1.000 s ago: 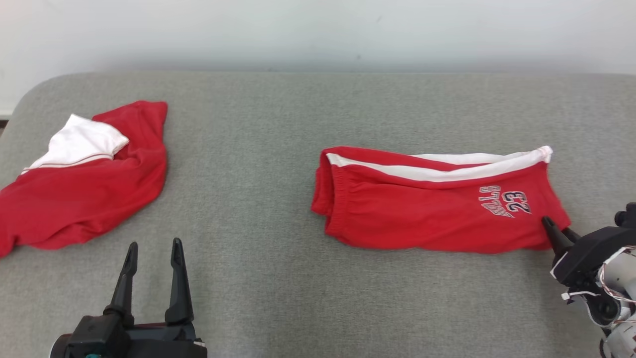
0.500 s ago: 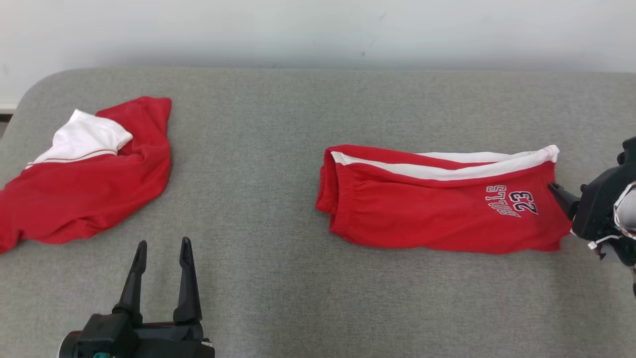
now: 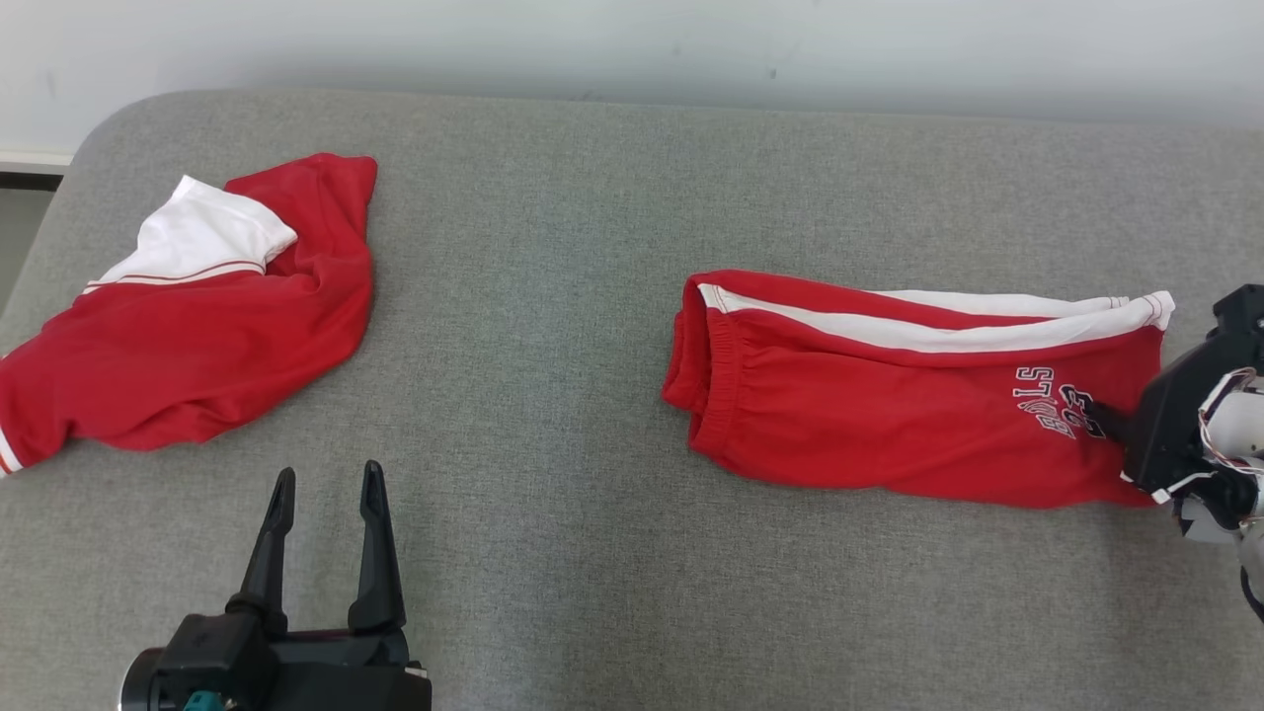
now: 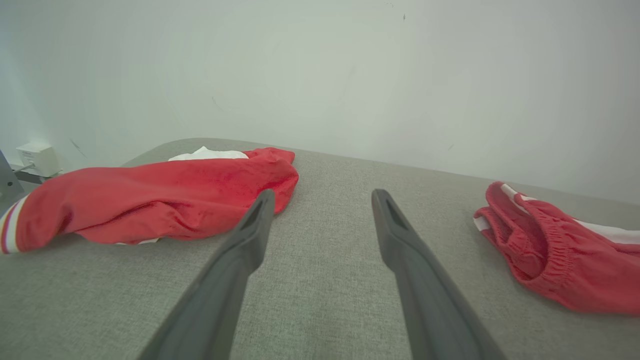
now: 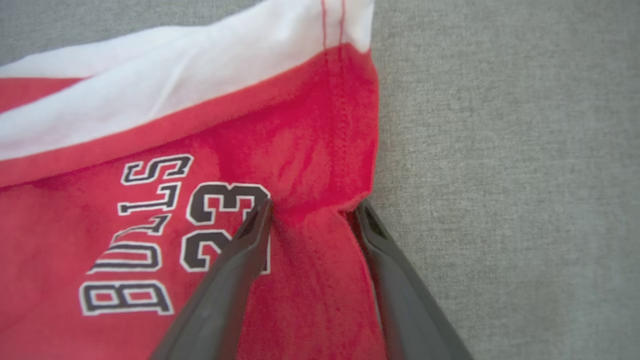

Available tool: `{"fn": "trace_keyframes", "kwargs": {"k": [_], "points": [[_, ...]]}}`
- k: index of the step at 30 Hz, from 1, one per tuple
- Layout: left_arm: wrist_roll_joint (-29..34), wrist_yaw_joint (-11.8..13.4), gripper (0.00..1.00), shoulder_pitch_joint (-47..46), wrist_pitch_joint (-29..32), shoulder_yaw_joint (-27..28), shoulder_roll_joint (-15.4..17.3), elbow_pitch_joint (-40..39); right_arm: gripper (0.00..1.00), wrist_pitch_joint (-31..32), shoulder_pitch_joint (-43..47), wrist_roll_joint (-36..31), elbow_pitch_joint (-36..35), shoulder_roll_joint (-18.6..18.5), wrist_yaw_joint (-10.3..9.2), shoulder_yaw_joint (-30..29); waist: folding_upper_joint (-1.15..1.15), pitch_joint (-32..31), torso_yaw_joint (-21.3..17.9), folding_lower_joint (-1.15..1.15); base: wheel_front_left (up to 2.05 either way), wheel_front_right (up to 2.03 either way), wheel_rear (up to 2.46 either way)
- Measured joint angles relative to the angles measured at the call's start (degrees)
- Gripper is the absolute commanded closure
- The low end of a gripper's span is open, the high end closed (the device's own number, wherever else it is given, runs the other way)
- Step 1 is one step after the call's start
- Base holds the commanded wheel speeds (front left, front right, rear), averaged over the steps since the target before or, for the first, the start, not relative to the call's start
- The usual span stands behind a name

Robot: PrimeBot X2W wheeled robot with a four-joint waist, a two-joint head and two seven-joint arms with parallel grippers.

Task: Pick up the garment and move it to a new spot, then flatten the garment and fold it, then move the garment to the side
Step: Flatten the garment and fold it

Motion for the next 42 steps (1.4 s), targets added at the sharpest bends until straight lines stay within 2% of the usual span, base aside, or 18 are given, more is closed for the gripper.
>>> {"fn": "trace_keyframes", "kwargs": {"k": [1,7,13,16,20,26,32,38,42], "points": [[0.01,0.0,0.0,-0.09,0.0,0.04,-0.01,0.07,1.0,0.21,-0.1,0.01,0.22,0.15,0.0,0.09,0.0,-0.04,-0.03,0.0,0.0,0.0,0.0],[0.21,0.0,0.0,-0.36,0.0,0.1,-0.01,0.51,1.0,0.26,-0.86,0.4,2.57,0.75,0.12,0.11,0.0,-1.01,-0.36,0.0,0.0,0.0,0.0],[0.45,-0.29,0.0,0.59,0.0,0.79,-0.01,0.64,1.0,-3.05,0.08,-0.98,4.13,-4.37,0.1,0.43,0.0,-2.77,-1.0,0.0,0.0,0.0,0.0],[0.56,-0.36,0.0,0.79,0.0,1.19,-0.01,0.55,1.0,-3.92,0.05,0.02,3.53,-4.78,0.1,-0.29,0.0,-3.41,-1.5,0.0,0.0,0.0,0.0],[0.85,-0.45,0.0,2.09,0.0,1.92,-0.01,0.63,1.0,-3.57,0.07,4.08,-1.51,-2.35,0.1,-1.65,0.0,-4.3,-2.81,0.0,0.0,0.0,0.0],[1.27,-0.79,0.0,2.95,0.0,2.48,-0.01,0.6,1.0,-1.96,0.81,8.4,-10.0,-0.65,0.09,-1.86,0.0,-5.58,-4.59,0.0,0.0,0.0,0.0],[1.24,-0.76,0.0,2.99,0.0,1.76,-0.01,0.73,1.0,0.57,2.49,13.24,-17.18,3.11,0.09,-2.12,0.0,-6.66,-5.5,-0.01,0.0,0.0,0.0],[0.7,-0.47,0.0,2.93,0.0,0.87,-0.01,1.02,1.0,1.48,2.76,14.8,-20.39,7.3,0.09,-2.44,0.0,-6.66,-4.65,-0.01,0.0,0.0,0.0],[0.27,-0.45,0.0,2.74,0.0,0.32,-0.01,1.33,1.0,1.33,2.66,14.36,-19.16,10.05,0.09,-2.59,0.0,-6.12,-3.61,0.0,0.0,0.0,0.0]]}}
